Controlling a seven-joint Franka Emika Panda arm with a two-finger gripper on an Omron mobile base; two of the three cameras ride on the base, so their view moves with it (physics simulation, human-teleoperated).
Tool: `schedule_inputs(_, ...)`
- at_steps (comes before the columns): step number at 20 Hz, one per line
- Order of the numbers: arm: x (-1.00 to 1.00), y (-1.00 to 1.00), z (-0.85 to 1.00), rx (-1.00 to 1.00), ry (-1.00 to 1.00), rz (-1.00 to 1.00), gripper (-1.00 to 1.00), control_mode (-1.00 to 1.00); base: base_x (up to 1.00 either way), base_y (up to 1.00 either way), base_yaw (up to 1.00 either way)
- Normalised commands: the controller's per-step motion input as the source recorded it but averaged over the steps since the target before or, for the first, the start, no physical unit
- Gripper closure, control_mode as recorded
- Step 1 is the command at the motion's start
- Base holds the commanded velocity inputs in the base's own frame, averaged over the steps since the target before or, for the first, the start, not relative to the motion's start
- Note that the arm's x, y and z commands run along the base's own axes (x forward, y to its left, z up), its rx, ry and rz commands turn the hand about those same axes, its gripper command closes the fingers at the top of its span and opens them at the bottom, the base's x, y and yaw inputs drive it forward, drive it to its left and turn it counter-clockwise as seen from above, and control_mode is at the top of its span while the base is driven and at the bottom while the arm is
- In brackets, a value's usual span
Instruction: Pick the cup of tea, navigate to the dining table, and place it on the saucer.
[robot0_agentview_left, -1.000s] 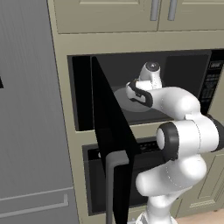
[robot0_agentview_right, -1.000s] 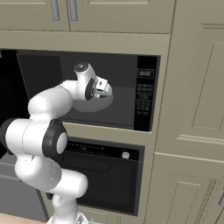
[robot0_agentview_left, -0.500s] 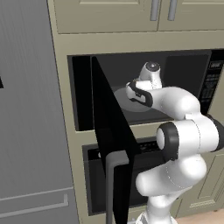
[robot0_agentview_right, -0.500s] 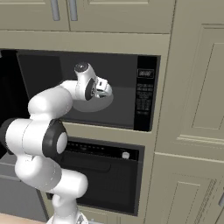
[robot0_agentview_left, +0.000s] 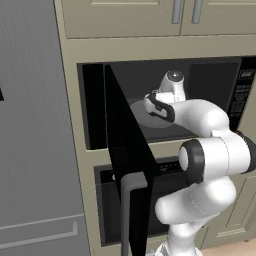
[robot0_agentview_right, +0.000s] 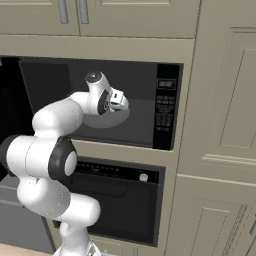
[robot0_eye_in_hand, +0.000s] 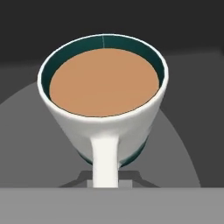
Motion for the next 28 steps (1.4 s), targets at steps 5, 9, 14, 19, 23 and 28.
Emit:
schedule_inputs(5,-0.94,-0.05,0.04,0.03,-0.08,0.00,1.00,-1.00,0.00,0.00,0.00)
schedule_inputs(9,-1.00,-0.03,0.30,0.04,-0.01,0.03,1.00,-1.00,0.00,0.00,0.00)
schedule_inputs(14,-1.00,-0.02,0.65,0.01,0.03,0.01,1.00,-1.00,0.00,0.00,0.00)
schedule_inputs(19,-1.00,-0.08,0.59,0.01,0.01,0.00,1.00,-1.00,0.00,0.00,0.00)
schedule_inputs(23,-1.00,-0.01,0.32,0.00,0.00,0.00,1.00,-1.00,0.00,0.00,0.00)
schedule_inputs(28,-1.00,0.00,0.36,0.00,0.00,0.00,1.00,-1.00,0.00,0.00,0.00)
